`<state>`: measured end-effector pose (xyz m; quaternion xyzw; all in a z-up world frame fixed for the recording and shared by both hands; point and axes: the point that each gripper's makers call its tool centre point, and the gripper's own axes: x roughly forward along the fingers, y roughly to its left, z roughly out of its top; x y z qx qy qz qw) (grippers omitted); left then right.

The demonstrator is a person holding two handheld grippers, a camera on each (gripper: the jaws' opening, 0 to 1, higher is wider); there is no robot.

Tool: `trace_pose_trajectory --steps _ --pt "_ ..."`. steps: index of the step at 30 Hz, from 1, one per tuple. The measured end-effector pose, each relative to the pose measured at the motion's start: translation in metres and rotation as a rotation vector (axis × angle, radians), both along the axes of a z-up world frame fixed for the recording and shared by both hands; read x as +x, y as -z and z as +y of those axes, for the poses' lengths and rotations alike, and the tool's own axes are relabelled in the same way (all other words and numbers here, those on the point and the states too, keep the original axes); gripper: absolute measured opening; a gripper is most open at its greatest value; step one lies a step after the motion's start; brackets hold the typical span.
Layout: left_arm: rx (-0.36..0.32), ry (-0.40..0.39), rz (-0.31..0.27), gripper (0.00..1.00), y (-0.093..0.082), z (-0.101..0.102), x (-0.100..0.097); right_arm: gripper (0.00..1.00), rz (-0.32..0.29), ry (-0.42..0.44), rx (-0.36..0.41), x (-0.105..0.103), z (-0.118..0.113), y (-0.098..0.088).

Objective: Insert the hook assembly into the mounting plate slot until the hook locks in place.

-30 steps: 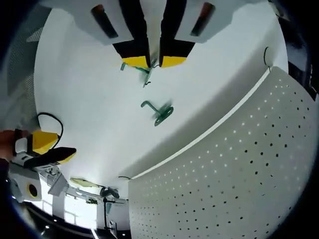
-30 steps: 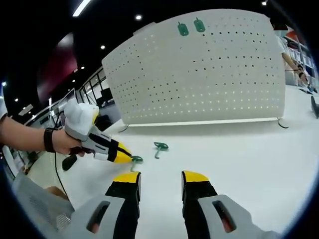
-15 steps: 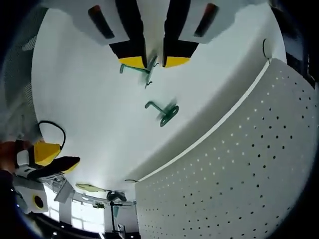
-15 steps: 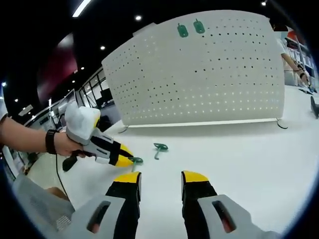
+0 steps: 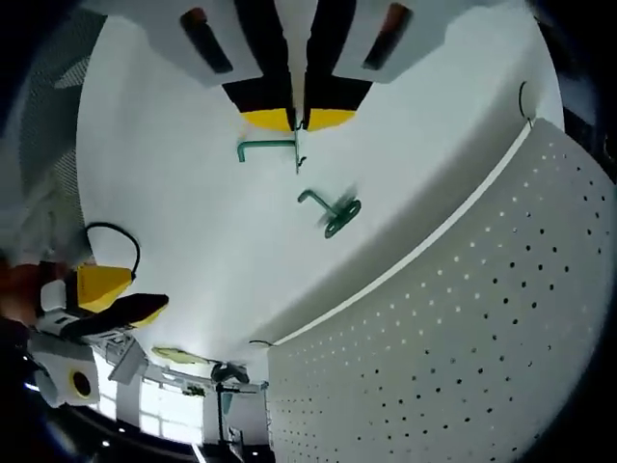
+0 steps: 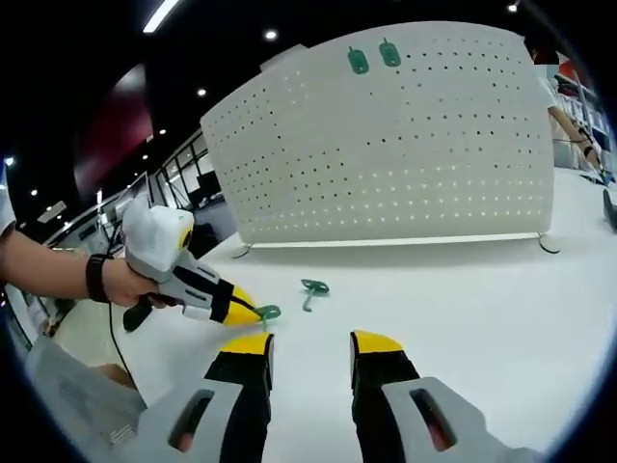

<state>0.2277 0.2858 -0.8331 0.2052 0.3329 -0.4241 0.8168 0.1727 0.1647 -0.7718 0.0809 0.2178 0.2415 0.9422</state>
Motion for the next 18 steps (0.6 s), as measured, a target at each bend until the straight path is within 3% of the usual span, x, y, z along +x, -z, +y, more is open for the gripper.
trace_pose_trajectory --steps 18 --pt "-0.095 -0.061 -0.005 0.04 -0.023 -0.006 -0.019 0.31 -0.028 -0.069 0.037 0.001 0.024 -0.016"
